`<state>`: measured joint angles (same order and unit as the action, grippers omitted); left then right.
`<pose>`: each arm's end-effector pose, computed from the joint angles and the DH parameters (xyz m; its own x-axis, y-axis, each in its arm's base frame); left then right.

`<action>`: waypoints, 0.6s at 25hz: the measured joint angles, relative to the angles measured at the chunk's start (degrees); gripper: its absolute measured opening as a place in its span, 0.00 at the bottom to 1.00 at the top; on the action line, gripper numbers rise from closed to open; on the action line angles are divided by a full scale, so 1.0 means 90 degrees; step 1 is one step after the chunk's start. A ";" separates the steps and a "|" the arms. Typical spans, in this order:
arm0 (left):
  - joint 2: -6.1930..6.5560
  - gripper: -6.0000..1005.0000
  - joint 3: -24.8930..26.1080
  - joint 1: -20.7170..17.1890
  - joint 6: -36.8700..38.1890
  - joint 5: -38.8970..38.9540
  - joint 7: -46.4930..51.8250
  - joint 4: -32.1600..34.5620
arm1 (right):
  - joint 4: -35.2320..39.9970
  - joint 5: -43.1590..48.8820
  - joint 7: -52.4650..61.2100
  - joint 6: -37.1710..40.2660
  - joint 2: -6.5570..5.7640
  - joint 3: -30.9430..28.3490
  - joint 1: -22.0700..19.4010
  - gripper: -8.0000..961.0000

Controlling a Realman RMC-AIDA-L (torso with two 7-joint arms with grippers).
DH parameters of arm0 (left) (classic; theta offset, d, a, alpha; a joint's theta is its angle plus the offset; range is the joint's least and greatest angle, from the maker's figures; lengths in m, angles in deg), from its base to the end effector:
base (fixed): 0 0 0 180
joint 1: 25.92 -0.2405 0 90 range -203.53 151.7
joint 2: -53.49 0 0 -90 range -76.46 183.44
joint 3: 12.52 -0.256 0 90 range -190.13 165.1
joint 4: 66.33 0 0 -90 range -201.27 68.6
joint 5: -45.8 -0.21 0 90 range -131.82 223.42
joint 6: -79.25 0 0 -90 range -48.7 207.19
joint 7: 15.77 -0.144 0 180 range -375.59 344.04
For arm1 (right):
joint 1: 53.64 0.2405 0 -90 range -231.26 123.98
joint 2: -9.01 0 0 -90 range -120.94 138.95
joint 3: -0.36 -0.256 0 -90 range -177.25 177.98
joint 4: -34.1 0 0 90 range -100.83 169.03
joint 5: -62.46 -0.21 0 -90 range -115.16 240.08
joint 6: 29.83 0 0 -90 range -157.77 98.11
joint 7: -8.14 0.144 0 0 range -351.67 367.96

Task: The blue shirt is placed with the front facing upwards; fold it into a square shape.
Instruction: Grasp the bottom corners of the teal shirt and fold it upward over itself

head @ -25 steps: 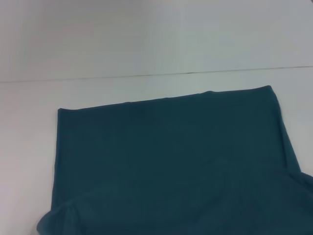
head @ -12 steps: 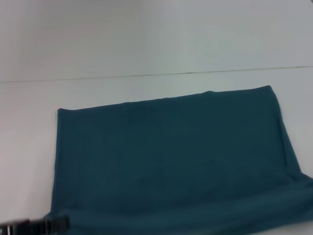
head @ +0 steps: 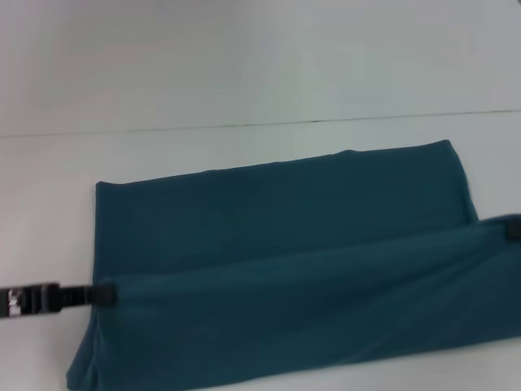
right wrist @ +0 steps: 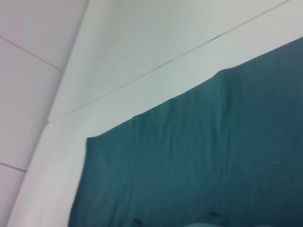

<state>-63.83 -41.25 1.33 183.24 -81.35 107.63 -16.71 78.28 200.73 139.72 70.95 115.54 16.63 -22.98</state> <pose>-0.2869 0.3002 0.0552 0.3352 0.8542 0.3974 0.8894 -0.4261 0.1658 0.3323 0.3189 0.1318 0.1364 -0.8770 -0.4608 -0.9840 -0.1738 0.0394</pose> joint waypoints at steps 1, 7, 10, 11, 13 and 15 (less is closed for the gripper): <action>0.0042 0.03 -0.0001 0.0087 -0.0130 -0.0031 0.0004 -0.0110 | -0.0049 -0.0001 0.0031 -0.0122 -0.0017 0.0078 0.0065 0.09; 0.0164 0.03 -0.0007 0.0428 -0.0793 -0.0085 0.0021 -0.0352 | -0.0187 -0.0001 0.0225 -0.0794 -0.0080 0.0621 0.0394 0.09; 0.0218 0.03 -0.0030 0.0558 -0.1011 -0.0105 -0.0006 -0.0389 | -0.0196 -0.0002 0.0309 -0.1037 -0.0096 0.0722 0.0513 0.09; 0.0243 0.03 -0.0044 0.0629 -0.1116 -0.0126 -0.0028 -0.0409 | -0.0197 -0.0003 0.0326 -0.1103 -0.0099 0.0732 0.0556 0.09; 0.0288 0.03 -0.0063 0.0758 -0.1313 -0.0183 -0.0065 -0.0485 | -0.0199 -0.0003 0.0361 -0.1266 -0.0103 0.0754 0.0639 0.09; 0.0349 0.03 -0.0081 0.0902 -0.1497 -0.0217 -0.0092 -0.0591 | -0.0201 -0.0003 0.0412 -0.1453 -0.0103 0.0834 0.0720 0.09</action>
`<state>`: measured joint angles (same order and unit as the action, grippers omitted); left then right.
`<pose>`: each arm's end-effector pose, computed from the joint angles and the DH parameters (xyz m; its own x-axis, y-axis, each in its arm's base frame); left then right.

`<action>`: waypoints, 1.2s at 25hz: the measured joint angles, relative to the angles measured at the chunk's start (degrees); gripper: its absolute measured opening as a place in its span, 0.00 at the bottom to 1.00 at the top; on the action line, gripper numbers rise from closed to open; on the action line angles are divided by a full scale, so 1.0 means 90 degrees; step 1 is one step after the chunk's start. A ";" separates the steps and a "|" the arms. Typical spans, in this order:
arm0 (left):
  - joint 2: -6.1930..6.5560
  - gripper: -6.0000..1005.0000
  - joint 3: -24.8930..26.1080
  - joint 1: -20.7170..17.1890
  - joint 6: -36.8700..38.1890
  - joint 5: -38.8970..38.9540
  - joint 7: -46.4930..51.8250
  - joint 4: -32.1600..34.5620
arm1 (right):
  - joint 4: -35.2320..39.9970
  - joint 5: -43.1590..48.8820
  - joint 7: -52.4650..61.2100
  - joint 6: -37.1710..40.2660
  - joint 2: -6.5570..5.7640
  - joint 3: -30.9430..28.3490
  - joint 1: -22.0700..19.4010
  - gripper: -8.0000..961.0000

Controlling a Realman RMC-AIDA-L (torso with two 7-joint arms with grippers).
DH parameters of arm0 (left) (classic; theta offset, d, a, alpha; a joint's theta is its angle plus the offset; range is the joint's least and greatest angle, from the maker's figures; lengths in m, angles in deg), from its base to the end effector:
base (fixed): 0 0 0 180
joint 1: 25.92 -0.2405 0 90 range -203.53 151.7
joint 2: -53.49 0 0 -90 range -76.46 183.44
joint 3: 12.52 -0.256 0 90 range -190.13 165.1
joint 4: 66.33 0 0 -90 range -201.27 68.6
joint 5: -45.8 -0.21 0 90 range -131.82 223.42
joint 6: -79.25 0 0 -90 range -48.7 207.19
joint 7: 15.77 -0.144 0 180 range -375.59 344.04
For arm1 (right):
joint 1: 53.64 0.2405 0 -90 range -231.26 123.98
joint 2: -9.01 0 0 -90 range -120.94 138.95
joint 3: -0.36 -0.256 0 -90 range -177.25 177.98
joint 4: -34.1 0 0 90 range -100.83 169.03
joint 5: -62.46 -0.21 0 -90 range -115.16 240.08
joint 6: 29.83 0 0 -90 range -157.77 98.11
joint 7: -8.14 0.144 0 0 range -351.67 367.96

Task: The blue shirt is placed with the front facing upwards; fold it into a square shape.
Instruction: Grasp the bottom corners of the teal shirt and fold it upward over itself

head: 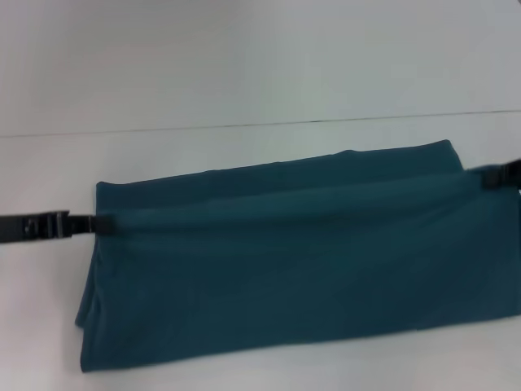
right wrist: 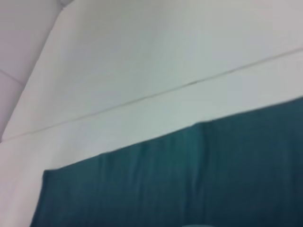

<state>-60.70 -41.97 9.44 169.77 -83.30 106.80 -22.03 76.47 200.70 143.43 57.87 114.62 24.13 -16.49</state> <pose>-0.2746 0.3629 0.0624 0.4038 0.7925 0.4570 0.8930 -0.4500 -0.0088 0.3101 0.3784 0.1303 0.2135 -0.8440 -0.4921 -0.9769 -0.1805 -0.1144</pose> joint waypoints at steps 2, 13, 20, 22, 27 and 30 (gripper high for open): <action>0.0037 0.03 -0.0031 0.0099 -0.0179 -0.0001 -0.0018 -0.0054 | -0.0001 0.0001 0.0049 -0.0164 0.0010 0.0111 0.0078 0.09; 0.0149 0.03 -0.0551 0.0563 -0.1494 -0.0001 -0.0104 -0.0338 | -0.0216 -0.0002 0.0165 -0.1387 0.0125 0.0546 0.0501 0.09; 0.0205 0.03 -0.0802 0.0816 -0.2528 -0.0150 -0.0226 -0.0863 | -0.0728 -0.0018 0.0130 -0.2348 0.0146 0.0857 0.0749 0.10; 0.0185 0.03 -0.0885 0.0843 -0.2761 -0.0153 -0.0235 -0.0936 | -0.0868 -0.0024 0.0109 -0.2667 0.0187 0.0914 0.0829 0.10; 0.0158 0.04 -0.0916 0.0904 -0.3353 -0.0155 -0.0335 -0.1186 | -0.1213 -0.0022 0.0085 -0.3459 0.0285 0.1171 0.1022 0.10; 0.0115 0.04 -0.0921 0.0923 -0.3658 -0.0140 -0.0475 -0.1294 | -0.1382 -0.0019 0.0082 -0.3957 0.0359 0.1290 0.1124 0.10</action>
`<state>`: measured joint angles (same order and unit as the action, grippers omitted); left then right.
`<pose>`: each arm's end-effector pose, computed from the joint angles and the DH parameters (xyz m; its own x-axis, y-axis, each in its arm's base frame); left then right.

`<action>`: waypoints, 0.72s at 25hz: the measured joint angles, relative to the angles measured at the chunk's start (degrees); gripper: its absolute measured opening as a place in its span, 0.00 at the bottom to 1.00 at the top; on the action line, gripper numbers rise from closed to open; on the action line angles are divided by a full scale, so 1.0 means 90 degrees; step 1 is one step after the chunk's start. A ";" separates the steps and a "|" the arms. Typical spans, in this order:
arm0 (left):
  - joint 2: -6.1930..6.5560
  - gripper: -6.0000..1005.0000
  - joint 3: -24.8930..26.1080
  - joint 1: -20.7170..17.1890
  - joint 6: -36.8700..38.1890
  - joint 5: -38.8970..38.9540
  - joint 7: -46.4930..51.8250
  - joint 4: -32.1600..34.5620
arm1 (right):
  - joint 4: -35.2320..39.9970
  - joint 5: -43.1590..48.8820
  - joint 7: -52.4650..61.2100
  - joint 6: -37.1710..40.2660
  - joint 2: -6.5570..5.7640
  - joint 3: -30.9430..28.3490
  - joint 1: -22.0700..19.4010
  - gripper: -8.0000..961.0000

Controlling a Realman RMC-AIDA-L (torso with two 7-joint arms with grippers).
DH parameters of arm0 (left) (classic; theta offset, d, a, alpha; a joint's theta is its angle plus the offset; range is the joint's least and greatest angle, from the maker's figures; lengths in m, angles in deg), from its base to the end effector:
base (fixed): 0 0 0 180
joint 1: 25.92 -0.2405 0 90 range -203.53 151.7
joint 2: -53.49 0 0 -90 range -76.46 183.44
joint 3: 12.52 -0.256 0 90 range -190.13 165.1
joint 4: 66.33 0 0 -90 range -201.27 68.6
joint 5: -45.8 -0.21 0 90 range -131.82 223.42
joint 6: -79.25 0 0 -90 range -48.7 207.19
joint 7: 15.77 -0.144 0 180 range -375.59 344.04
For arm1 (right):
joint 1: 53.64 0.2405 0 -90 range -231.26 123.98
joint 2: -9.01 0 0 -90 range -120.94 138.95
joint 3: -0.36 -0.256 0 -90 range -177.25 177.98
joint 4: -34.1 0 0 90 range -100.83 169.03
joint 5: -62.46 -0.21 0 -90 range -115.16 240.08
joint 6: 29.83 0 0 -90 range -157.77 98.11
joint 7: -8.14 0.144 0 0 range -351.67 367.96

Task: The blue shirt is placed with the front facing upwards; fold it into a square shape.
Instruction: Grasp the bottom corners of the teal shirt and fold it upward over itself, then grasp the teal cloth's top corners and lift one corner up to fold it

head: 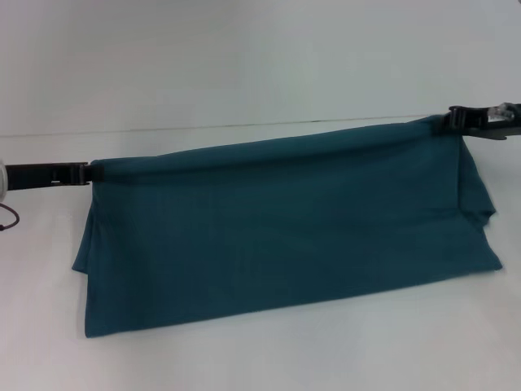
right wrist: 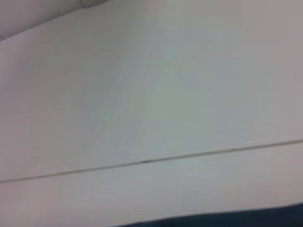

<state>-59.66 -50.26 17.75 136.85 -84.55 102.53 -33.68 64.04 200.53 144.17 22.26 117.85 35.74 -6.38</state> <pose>-0.2751 0.4389 0.0404 0.5286 0.6850 0.5014 0.8463 -0.3788 -0.3746 0.2839 0.4630 0.0775 0.3378 -0.7279 -0.5967 -0.9203 -0.1225 -0.3716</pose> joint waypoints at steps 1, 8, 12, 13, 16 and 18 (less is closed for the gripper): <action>-0.0041 0.04 0.0003 0.0004 -0.0072 0.0013 -0.0111 -0.0013 | -0.0040 -0.0002 -0.0004 -0.0131 0.0034 0.0020 0.0021 0.10; -0.0495 0.04 -0.0120 -0.0145 -0.1034 -0.0007 -0.0573 0.0158 | 0.0116 -0.0028 -0.0139 -0.0956 0.0325 0.0080 -0.0038 0.10; -0.0571 0.04 -0.0127 -0.0261 -0.1184 -0.0011 -0.0640 0.0241 | 0.0163 -0.0051 -0.0330 -0.1217 0.0396 0.0052 -0.0105 0.18; -0.0575 0.04 -0.0127 -0.0326 -0.1119 -0.0013 -0.0592 0.0315 | 0.0248 -0.0080 -0.0446 -0.1223 0.0438 0.0052 -0.0132 0.22; -0.0556 0.22 -0.0128 -0.0610 -0.0491 -0.0018 -0.0111 0.0705 | 0.0791 -0.0184 -0.0797 -0.0938 0.0613 0.0078 -0.0331 0.34; -0.0514 0.32 -0.0131 -0.0825 0.0193 -0.0019 0.0370 0.0997 | 0.1382 -0.0198 -0.0991 -0.0555 0.0836 0.0089 -0.0582 0.42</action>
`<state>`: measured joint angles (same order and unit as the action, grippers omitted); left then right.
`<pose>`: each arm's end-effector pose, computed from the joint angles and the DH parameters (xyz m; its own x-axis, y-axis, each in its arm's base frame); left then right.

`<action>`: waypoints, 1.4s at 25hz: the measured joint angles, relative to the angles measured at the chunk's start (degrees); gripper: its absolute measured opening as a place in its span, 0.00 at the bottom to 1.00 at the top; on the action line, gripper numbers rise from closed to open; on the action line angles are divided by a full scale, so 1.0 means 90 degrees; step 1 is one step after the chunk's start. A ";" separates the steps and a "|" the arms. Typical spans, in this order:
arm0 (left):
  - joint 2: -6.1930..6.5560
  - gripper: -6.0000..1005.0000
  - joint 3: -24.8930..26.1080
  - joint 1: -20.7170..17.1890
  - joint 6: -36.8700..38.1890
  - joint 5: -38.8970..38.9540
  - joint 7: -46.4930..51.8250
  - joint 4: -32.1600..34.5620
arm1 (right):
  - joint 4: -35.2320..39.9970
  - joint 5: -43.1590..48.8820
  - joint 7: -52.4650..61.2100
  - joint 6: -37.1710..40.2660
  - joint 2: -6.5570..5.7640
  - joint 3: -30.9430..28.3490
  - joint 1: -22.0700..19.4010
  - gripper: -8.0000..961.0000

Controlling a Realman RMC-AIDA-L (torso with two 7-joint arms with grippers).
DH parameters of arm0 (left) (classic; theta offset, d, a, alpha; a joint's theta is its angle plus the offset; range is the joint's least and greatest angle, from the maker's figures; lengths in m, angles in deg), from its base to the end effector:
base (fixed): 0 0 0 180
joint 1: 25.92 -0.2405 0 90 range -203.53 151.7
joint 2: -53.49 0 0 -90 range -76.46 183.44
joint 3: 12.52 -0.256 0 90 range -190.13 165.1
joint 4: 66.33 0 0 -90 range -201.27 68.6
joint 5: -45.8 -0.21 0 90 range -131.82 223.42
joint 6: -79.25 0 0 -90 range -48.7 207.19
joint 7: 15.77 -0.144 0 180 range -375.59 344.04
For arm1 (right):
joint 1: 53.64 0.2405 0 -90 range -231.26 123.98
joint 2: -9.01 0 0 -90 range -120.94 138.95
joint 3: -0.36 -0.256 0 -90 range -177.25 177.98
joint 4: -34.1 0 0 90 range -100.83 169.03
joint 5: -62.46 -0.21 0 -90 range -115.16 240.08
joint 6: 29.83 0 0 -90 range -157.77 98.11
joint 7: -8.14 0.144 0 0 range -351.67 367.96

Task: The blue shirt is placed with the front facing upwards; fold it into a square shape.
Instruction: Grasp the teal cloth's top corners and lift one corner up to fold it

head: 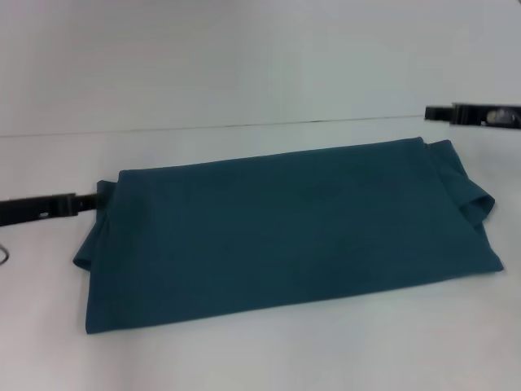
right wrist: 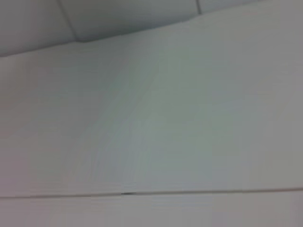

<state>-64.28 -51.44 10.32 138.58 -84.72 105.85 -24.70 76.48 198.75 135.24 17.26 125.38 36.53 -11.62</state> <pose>-0.2964 0.4079 0.0335 0.4645 0.7085 0.5313 0.8812 -0.3100 -0.3569 0.2830 0.4544 0.0738 0.4974 -0.6042 -0.6226 -0.8461 -0.1794 -0.5018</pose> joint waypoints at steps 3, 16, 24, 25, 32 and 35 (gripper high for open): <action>0.0034 0.46 0.0001 -0.0192 0.0565 -0.0020 0.0411 0.0296 | 0.0661 -0.0010 -0.0104 0.0430 0.0282 0.0013 -0.0339 0.55; -0.0278 0.88 -0.0395 -0.0155 0.0452 -0.1147 0.1162 0.0706 | 0.0797 -0.0161 -0.0128 0.1195 0.0347 0.0043 -0.0641 0.88; -0.0299 0.88 -0.0586 -0.0013 0.0244 -0.1578 0.1465 0.0548 | 0.0823 -0.0164 -0.0102 0.1288 0.0351 0.0043 -0.0627 0.89; -0.0295 0.88 -0.0583 0.0002 0.0246 -0.1576 0.1469 0.0523 | 0.0823 -0.0164 -0.0102 0.1287 0.0351 0.0043 -0.0623 0.89; -0.0090 0.88 -0.0555 0.0376 0.0233 -0.1571 0.1565 -0.0200 | 0.0793 -0.0164 -0.0099 0.1270 0.0348 0.0043 -0.0582 0.89; -0.0103 0.88 -0.0581 0.0441 0.0273 -0.1560 0.1562 -0.0236 | 0.0787 -0.0163 -0.0099 0.1252 0.0342 0.0043 -0.0572 0.89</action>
<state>-65.21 -56.67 14.29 141.04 -98.76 119.91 -26.83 83.56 197.28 134.35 28.53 128.45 36.92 -16.76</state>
